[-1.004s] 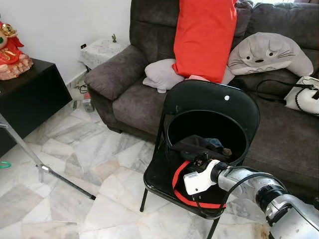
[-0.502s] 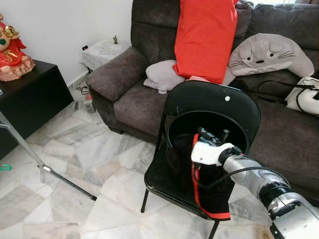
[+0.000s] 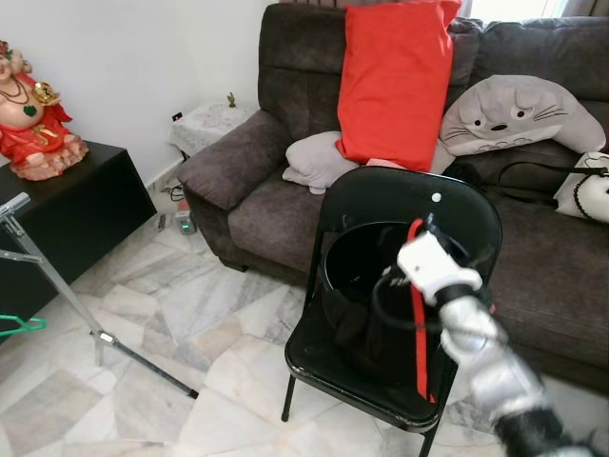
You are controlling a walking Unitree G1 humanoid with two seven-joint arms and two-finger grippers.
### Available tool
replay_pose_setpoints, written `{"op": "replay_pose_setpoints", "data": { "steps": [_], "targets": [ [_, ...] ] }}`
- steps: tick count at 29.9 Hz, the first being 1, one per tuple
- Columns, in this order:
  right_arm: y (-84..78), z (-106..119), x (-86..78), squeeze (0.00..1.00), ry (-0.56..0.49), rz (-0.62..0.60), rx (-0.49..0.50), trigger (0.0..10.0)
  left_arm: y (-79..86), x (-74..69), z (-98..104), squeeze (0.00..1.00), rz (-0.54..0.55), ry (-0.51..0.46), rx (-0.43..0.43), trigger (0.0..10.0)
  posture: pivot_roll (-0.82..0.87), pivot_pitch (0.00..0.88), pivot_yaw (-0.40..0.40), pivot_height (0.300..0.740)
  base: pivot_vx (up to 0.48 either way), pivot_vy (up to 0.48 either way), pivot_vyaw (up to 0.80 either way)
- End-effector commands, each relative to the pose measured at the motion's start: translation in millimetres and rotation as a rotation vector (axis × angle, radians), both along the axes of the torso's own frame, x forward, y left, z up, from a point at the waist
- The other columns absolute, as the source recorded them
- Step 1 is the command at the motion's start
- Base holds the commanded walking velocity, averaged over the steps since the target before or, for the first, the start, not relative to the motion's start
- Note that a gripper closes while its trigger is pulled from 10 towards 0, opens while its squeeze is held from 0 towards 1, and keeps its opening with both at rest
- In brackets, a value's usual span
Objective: Hang hanger
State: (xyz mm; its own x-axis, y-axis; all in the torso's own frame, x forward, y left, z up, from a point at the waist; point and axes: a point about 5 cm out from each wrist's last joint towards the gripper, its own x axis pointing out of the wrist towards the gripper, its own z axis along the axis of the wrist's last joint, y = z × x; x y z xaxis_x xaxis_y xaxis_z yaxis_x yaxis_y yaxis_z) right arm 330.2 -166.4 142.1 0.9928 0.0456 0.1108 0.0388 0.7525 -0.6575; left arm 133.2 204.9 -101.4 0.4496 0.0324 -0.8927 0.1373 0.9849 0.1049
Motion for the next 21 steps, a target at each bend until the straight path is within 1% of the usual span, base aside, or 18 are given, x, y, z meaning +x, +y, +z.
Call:
{"op": "replay_pose_setpoints", "data": {
  "steps": [1,2,3,4,5,6,7,8,9,11,14,16,19,20,21],
  "targets": [
    [6.5,-6,-10.8,0.0,0.074,-0.011,0.137,0.0,8.0,-5.5,-1,0.0,-0.016,0.023,0.025,10.0,-0.03,0.0,0.139,0.74,0.0,0.0,0.0],
    [7.1,-14,-17.4,0.0,0.121,-0.028,0.203,0.0,8.1,-5.0,0,0.0,-0.018,0.023,0.025,10.0,-0.03,0.0,0.14,0.74,0.0,0.0,0.0],
    [7.1,-14,-17.4,0.0,0.121,-0.028,0.203,0.0,8.1,-5.0,0,0.0,-0.018,0.023,0.025,10.0,-0.03,0.0,0.14,0.74,0.0,0.0,0.0],
    [7.5,-19,-23.2,0.0,0.16,-0.041,0.245,0.0,8.2,-4.7,0,0.0,-0.02,0.023,0.026,10.0,-0.03,0.0,0.14,0.74,0.0,0.0,0.0],
    [6.3,-30,-33.5,0.0,0.239,-0.068,0.278,0.0,8.2,-4.2,0,0.0,-0.024,0.023,0.026,10.0,-0.03,0.0,0.14,0.74,0.0,0.0,0.0],
    [5.1,-33,-36.6,0.0,0.265,-0.074,0.271,0.0,8.2,-3.9,0,0.0,-0.025,0.023,0.026,10.0,-0.03,0.0,0.14,0.74,0.0,0.0,0.0],
    [5.1,-33,-36.6,0.0,0.265,-0.074,0.271,0.0,8.2,-3.9,0,0.0,-0.025,0.023,0.026,10.0,-0.03,0.0,0.14,0.74,0.0,0.0,0.0],
    [3.2,-39,-40.6,0.0,0.312,-0.077,0.242,0.0,8.2,-3.6,0,0.0,-0.026,0.023,0.025,10.0,-0.03,0.0,0.14,0.74,0.0,0.0,0.0],
    [-0.4,-48,-45.4,0.0,0.365,-0.075,0.176,0.0,8.1,-3.3,0,0.0,-0.028,0.024,0.024,10.0,-0.03,0.0,0.138,0.74,0.0,0.0,0.0],
    [-2.2,-54,-47.8,0.0,0.397,-0.062,0.124,0.0,7.9,-3.3,0,0.0,-0.028,0.025,0.024,10.0,-0.03,0.0,0.136,0.74,0.0,0.0,0.0],
    [-3.9,-57,-49.9,0.0,0.425,-0.047,0.068,0.0,7.9,-3.5,0,0.0,-0.027,0.025,0.024,10.0,-0.02,0.0,0.135,0.74,0.0,0.0,0.0],
    [-2.3,-57,-53.5,0.0,0.44,-0.023,-0.026,0.0,8.1,-4.1,0,0.0,-0.024,0.027,0.027,10.0,-0.02,0.0,0.132,0.74,0.0,0.0,0.0],
    [3.2,-57,-59.7,0.0,0.435,0.017,-0.116,0.0,8.7,-5.0,0,0.0,-0.024,0.029,0.029,10.0,-0.02,0.0,0.132,0.74,0.0,0.0,0.0],
    [3.2,-57,-59.7,0.0,0.435,0.017,-0.116,0.0,8.7,-5.0,0,0.0,-0.024,0.029,0.029,10.0,-0.02,0.0,0.132,0.74,0.0,0.0,0.0],
    [2.6,-58,-61.2,0.0,0.428,0.013,-0.147,0.0,8.6,-5.3,-1,0.0,-0.024,0.03,0.029,10.0,-0.02,0.0,0.131,0.74,0.0,0.0,0.0]
  ]
}}
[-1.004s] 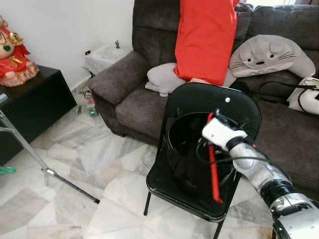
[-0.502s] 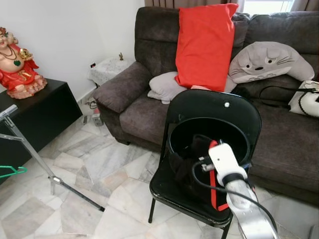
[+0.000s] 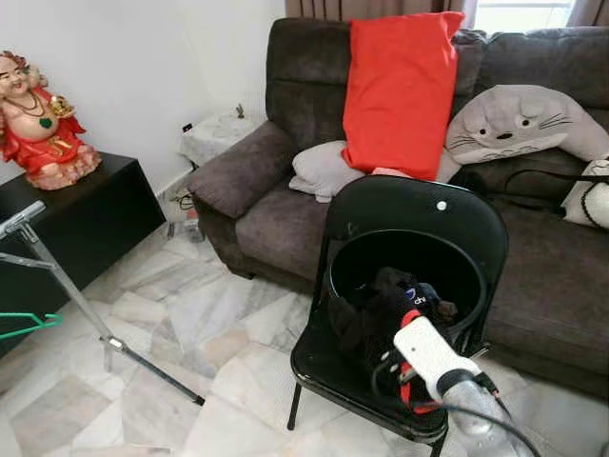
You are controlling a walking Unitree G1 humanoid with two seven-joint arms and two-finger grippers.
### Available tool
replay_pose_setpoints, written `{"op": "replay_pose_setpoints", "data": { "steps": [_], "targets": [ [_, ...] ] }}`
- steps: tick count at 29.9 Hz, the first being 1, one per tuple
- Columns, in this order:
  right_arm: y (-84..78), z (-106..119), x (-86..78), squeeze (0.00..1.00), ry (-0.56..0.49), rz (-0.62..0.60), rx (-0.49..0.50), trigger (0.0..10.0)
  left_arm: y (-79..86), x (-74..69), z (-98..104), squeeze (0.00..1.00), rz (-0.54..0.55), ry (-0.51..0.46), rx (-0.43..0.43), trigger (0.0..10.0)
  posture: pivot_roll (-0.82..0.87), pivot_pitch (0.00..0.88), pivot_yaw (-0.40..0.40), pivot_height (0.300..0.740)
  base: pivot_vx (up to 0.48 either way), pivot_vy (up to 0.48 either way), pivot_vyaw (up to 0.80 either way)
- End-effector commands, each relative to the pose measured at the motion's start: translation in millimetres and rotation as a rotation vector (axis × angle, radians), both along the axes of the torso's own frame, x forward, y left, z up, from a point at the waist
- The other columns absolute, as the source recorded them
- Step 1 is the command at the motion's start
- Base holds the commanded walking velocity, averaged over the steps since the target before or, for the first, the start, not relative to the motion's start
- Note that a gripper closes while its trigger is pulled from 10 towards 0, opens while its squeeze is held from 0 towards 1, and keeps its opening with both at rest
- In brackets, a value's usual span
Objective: Hang hanger
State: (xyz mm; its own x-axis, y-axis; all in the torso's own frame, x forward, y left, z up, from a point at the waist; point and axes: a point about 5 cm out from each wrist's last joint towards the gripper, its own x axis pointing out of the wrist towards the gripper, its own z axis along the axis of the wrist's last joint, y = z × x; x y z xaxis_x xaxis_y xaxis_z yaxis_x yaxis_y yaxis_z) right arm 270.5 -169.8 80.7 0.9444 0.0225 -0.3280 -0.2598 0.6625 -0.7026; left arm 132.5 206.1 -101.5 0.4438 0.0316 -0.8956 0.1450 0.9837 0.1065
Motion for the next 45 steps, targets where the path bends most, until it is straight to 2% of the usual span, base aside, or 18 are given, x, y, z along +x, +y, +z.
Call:
{"op": "replay_pose_setpoints", "data": {
  "steps": [1,6,7,8,9,10,12,13,14,15,16,22,23,29,35,45],
  "targets": [
    [5.0,4,-2.5,0.0,-0.018,0.028,-0.041,0.0,7.3,-4.7,0,0.0,-0.018,0.024,0.026,10.0,-0.02,0.0,0.13,0.74,0.0,0.0,0.0],
    [2.9,6,-6.3,0.0,-0.043,0.05,-0.14,0.0,7.0,-5.3,-1,0.0,-0.02,0.026,0.024,10.0,-0.02,0.0,0.126,0.74,0.0,0.0,0.0],
    [2.8,7,-6.7,0.0,-0.05,0.044,-0.135,0.5,6.9,-5.4,-1,0.0,-0.02,0.026,0.023,10.0,-0.02,0.0,0.125,0.74,0.0,0.0,0.0],
    [2.7,7,-6.9,0.0,-0.054,0.038,-0.129,6.7,6.8,-5.5,-1,0.0,-0.021,0.026,0.022,10.0,-0.02,0.0,0.125,0.74,0.0,0.0,0.0],
    [2.7,8,-7.0,0.0,-0.062,0.035,-0.134,6.7,6.6,-5.5,-1,0.0,-0.021,0.027,0.022,10.0,-0.02,0.0,0.123,0.74,0.0,0.0,0.0],
    [2.7,10,-5.8,0.0,-0.08,0.04,-0.153,10.0,6.5,-5.6,-1,0.0,-0.021,0.027,0.021,10.0,-0.02,0.0,0.123,0.74,0.0,0.0,0.0],
    [4.4,17,-1.6,0.0,-0.13,0.06,-0.185,10.0,6.1,-5.7,-1,0.0,-0.021,0.027,0.02,10.0,-0.02,0.0,0.121,0.74,0.0,0.0,0.0],
    [5.3,19,-0.4,0.04,-0.142,0.065,-0.187,10.0,5.9,-5.7,-1,0.0,-0.022,0.027,0.019,10.0,-0.02,0.0,0.12,0.74,0.0,0.0,0.0],
    [6.0,19,0.2,0.85,-0.14,0.069,-0.182,10.0,5.9,-5.8,-1,0.0,-0.021,0.027,0.019,10.0,-0.02,0.0,0.12,0.74,0.0,0.0,0.0],
    [6.4,19,0.6,0.85,-0.139,0.072,-0.179,10.0,5.9,-5.8,-1,0.0,-0.021,0.027,0.019,10.0,-0.02,0.0,0.12,0.74,0.0,0.0,0.0],
    [8.1,19,1.3,1.0,-0.137,0.087,-0.178,10.0,5.7,-5.9,-1,0.0,-0.02,0.027,0.018,10.0,-0.02,0.0,0.118,0.74,0.0,0.0,0.0],
    [8.1,15,2.1,0.98,-0.126,0.125,-0.213,10.0,5.3,-6.2,-1,0.0,-0.019,0.027,0.016,10.0,-0.02,0.0,0.115,0.74,0.0,0.0,0.0],
    [7.1,15,2.6,0.0,-0.125,0.126,-0.219,10.0,5.3,-6.2,-1,0.0,-0.019,0.028,0.016,10.0,-0.02,0.0,0.115,0.74,0.0,0.0,0.0],
    [-5.1,16,9.9,0.0,-0.128,0.133,-0.304,10.0,5.0,-6.6,-1,0.0,-0.019,0.029,0.014,10.0,-0.02,0.004,0.115,0.74,0.0,0.0,0.0],
    [-16.1,16,21.7,0.0,-0.129,0.115,-0.347,10.0,5.2,-7.0,-2,0.0,-0.021,0.031,0.014,10.0,-0.01,0.005,0.118,0.74,0.0,0.0,0.0],
    [-15.1,17,39.9,0.0,-0.172,0.213,-0.337,10.0,6.3,-7.1,-1,0.0,-0.022,0.031,0.018,10.0,0.0,0.009,0.126,0.74,0.0,0.0,0.0]
  ]
}}
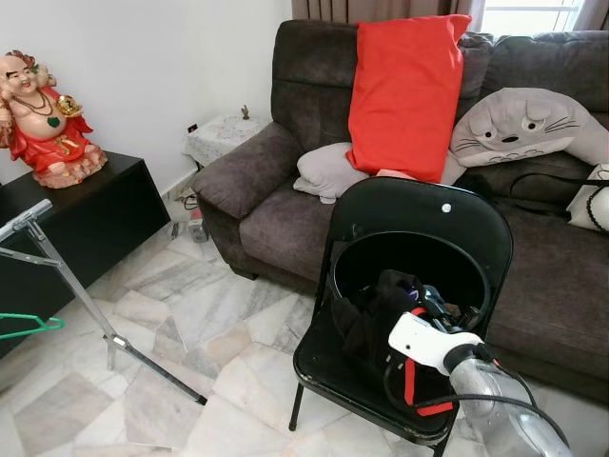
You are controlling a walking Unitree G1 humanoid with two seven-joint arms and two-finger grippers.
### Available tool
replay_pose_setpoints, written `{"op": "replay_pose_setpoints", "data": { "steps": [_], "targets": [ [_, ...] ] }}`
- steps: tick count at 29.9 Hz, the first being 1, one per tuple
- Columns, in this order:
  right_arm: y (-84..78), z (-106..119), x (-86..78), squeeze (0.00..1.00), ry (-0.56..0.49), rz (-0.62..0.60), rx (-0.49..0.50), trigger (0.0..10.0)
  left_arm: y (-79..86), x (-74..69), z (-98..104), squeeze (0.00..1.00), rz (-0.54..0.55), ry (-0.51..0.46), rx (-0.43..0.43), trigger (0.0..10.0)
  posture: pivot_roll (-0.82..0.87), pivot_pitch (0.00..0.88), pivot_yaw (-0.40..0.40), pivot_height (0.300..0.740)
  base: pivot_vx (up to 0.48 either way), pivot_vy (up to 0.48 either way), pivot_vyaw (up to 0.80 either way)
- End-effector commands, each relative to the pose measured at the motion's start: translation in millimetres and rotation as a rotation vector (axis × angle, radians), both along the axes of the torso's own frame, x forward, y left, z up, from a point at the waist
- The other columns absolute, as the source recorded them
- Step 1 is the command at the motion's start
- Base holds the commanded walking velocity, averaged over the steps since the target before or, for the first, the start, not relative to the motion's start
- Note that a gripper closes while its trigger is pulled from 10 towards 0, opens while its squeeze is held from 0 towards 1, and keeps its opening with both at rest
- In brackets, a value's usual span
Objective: Hang hanger
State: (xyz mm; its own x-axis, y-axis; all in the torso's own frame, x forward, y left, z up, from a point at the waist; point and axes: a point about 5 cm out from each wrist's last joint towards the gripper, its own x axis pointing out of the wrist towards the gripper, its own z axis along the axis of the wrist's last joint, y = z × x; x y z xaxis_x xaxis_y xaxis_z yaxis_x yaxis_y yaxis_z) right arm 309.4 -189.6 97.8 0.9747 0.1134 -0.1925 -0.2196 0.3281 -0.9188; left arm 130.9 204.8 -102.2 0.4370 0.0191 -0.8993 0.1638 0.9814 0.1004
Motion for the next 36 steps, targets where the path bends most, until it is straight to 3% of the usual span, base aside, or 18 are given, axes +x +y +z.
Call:
{"op": "replay_pose_setpoints", "data": {
  "steps": [1,5,7,13,21,27,28,36],
  "targets": [
    [4.8,1,2.7,0.0,-0.004,0.03,0.015,10.0,7.8,-5.5,-1,0.0,-0.004,0.023,0.024,10.0,0.0,0.008,0.127,0.74,0.0,0.0,0.0],
    [9.4,-1,9.2,0.0,0.033,0.101,0.008,10.0,8.5,-5.5,0,0.0,-0.003,0.023,0.026,10.0,0.01,0.008,0.132,0.74,0.0,0.0,0.0],
    [10.2,-7,13.0,0.0,0.077,0.184,-0.114,10.0,9.3,-5.6,0,0.0,-0.004,0.024,0.028,10.0,0.01,0.01,0.135,0.74,0.0,0.0,0.0],
    [6.9,-9,16.1,0.0,0.131,0.232,-0.211,10.0,10.4,-5.7,0,0.0,-0.005,0.024,0.032,10.0,0.02,0.011,0.139,0.74,0.0,0.0,0.0],
    [-1.9,6,29.4,0.0,0.032,0.23,-0.247,10.0,11.4,-5.8,0,0.0,-0.008,0.024,0.035,10.0,0.02,0.01,0.145,0.74,0.0,0.0,0.0],
    [-4.0,8,33.9,0.0,0.019,0.223,-0.247,10.0,11.2,-5.7,0,0.0,-0.009,0.023,0.035,10.0,0.02,0.008,0.142,0.74,0.0,0.0,0.0],
    [-3.0,6,34.0,0.0,0.028,0.234,-0.244,0.0,11.1,-5.7,0,0.0,-0.009,0.023,0.034,10.0,0.03,0.009,0.141,0.74,0.0,0.0,0.0],
    [1.3,-1,33.5,0.0,0.044,0.259,-0.219,0.0,11.0,-5.6,0,0.0,-0.007,0.024,0.035,10.0,0.03,0.01,0.141,0.74,0.0,0.0,0.0]
  ]
}}
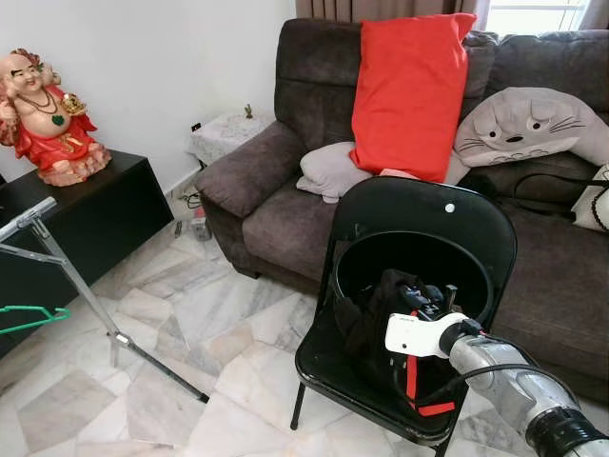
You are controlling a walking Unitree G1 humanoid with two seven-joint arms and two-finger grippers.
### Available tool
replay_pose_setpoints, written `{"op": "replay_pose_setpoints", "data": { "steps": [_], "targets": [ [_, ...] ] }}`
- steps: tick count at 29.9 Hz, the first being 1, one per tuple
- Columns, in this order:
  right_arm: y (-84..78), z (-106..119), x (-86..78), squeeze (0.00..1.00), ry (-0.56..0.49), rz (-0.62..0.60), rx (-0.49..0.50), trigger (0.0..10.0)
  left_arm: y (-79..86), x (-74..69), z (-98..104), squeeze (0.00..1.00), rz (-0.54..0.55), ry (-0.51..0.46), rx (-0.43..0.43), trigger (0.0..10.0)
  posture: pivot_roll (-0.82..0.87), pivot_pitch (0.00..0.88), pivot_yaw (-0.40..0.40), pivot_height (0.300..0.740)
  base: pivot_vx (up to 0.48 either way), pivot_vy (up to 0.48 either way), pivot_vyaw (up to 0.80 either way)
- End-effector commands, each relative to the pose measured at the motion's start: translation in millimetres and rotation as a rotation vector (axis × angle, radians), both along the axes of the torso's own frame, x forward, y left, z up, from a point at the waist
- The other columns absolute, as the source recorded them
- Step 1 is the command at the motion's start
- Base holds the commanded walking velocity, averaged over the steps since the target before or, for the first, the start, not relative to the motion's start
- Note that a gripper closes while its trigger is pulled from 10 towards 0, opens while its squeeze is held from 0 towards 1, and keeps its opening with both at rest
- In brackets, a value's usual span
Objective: Hang hanger
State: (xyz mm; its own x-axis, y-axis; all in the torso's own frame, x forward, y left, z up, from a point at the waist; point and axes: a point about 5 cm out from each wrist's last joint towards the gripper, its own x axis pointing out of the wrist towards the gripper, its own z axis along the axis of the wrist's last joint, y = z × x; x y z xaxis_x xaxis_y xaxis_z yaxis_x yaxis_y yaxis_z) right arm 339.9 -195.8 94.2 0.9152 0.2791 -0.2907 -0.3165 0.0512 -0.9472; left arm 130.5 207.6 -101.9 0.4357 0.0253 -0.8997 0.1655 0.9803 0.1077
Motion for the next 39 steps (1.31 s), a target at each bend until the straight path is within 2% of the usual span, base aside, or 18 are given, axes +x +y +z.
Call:
{"op": "replay_pose_setpoints", "data": {
  "steps": [1,9,16,17,23,27,29,30,31,32,34,36,38,39],
  "targets": [
    [8.7,2,3.0,0.0,-0.005,0.037,0.016,0.0,8.3,-5.2,0,0.0,-0.006,0.023,0.028,10.0,0.03,0.01,0.141,0.74,0.0,0.0,0.0],
    [15.0,3,3.8,0.0,-0.005,0.073,0.038,0.0,8.2,-5.6,-1,0.0,-0.005,0.022,0.028,10.0,0.03,0.01,0.141,0.74,0.0,0.0,0.0],
    [15.3,3,5.6,0.0,-0.013,0.047,0.074,0.0,8.4,-6.4,-1,0.0,-0.005,0.024,0.029,10.0,0.03,0.01,0.139,0.74,0.0,0.0,0.0],
    [16.9,4,5.1,0.0,-0.013,0.017,0.143,0.0,8.3,-6.6,-1,0.0,-0.004,0.025,0.028,10.0,0.03,0.01,0.139,0.74,0.0,0.0,0.0],
    [18.1,-1,3.1,0.0,-0.006,-0.079,0.257,0.0,8.2,-6.3,-1,0.0,-0.005,0.025,0.028,10.0,0.03,0.012,0.142,0.74,0.0,0.0,0.0],
    [22.7,2,1.5,0.0,-0.047,-0.162,0.368,0.0,8.4,-5.8,-1,0.0,-0.009,0.024,0.028,10.0,0.03,0.013,0.146,0.74,0.0,0.0,0.0],
    [25.1,4,0.9,0.0,-0.064,-0.216,0.457,0.0,8.7,-5.7,0,0.0,-0.012,0.024,0.029,10.0,0.02,0.011,0.15,0.74,0.0,0.0,0.0],
    [25.1,4,0.9,0.0,-0.064,-0.216,0.457,0.0,8.7,-5.7,0,0.0,-0.012,0.024,0.029,10.0,0.02,0.011,0.15,0.74,0.0,0.0,0.0],
    [33.6,7,-1.2,0.0,-0.082,-0.229,0.515,0.0,9.3,-5.7,0,0.0,-0.016,0.025,0.031,10.0,0.01,0.005,0.154,0.74,0.0,0.0,0.0],
    [33.6,7,-1.2,0.0,-0.082,-0.229,0.515,0.0,9.3,-5.7,0,0.0,-0.016,0.025,0.031,10.0,0.01,0.005,0.154,0.74,0.0,0.0,0.0],
    [39.9,13,-1.1,0.0,-0.099,-0.267,0.612,0.0,9.7,-5.6,0,0.0,-0.018,0.025,0.033,10.0,0.01,0.002,0.153,0.74,0.0,0.0,0.0],
    [39.9,13,-1.1,0.0,-0.099,-0.267,0.612,0.0,9.7,-5.6,0,0.0,-0.018,0.025,0.033,10.0,0.01,0.002,0.153,0.74,0.0,0.0,0.0],
    [43.2,27,3.4,0.0,-0.14,-0.348,0.796,0.0,9.9,-5.3,0,0.0,-0.018,0.023,0.033,10.0,0.01,0.0,0.154,0.74,0.0,0.0,0.0],
    [48.5,38,6.3,0.0,-0.161,-0.375,0.932,0.0,9.8,-5.1,0,0.0,-0.019,0.022,0.032,10.0,0.0,0.0,0.155,0.74,0.0,0.0,0.0]
  ]
}}
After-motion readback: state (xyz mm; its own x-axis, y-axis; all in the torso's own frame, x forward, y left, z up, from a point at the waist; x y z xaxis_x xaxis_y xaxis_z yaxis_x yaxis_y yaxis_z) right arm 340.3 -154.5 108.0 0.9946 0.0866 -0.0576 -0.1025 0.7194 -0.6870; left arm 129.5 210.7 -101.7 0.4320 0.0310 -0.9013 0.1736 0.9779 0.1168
